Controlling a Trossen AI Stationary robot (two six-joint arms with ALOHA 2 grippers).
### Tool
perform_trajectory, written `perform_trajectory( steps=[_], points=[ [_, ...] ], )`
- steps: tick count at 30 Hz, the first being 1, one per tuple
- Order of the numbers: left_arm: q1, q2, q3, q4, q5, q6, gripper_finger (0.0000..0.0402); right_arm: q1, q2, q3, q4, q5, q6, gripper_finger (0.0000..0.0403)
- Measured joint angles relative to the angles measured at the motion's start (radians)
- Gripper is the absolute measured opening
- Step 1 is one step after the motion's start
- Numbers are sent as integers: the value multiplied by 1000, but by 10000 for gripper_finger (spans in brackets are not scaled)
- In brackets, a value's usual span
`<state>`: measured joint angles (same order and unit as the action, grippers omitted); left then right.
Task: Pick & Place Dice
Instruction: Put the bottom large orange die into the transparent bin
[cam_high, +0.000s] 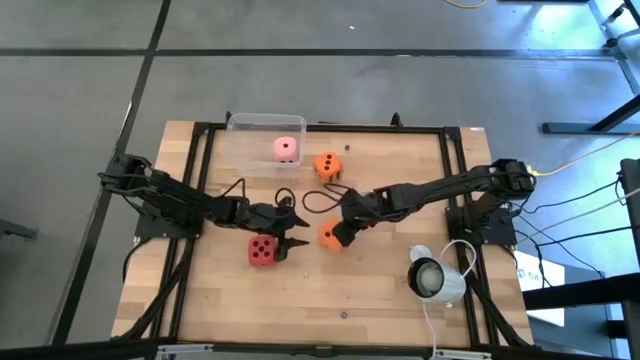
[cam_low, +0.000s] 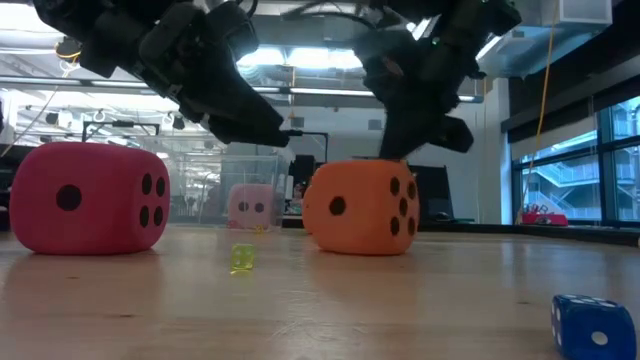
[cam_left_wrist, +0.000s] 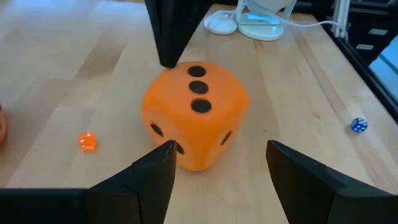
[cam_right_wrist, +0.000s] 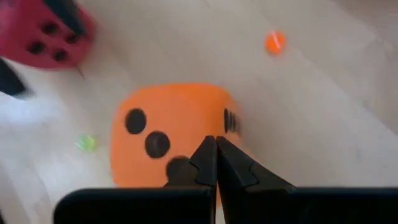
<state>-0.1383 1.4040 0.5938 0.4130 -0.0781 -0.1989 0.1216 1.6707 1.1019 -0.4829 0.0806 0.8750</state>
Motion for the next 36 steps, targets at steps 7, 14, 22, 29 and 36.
perform_trajectory(
  steps=[7,14,22,29,36],
  points=[
    [0,0,0,1,2,-96,244,-7,-1,1,-30,5,4,0],
    [-26,10,0,24,-39,-89,244,-9,-9,1,-19,26,5,0],
    [-38,116,0,191,-43,-108,247,-7,-36,2,-40,36,12,40],
    [-33,215,46,232,-88,-139,263,17,-115,3,-148,56,126,87],
    [-33,300,166,120,-28,-59,265,48,-117,3,-209,27,179,39]
  ],
)
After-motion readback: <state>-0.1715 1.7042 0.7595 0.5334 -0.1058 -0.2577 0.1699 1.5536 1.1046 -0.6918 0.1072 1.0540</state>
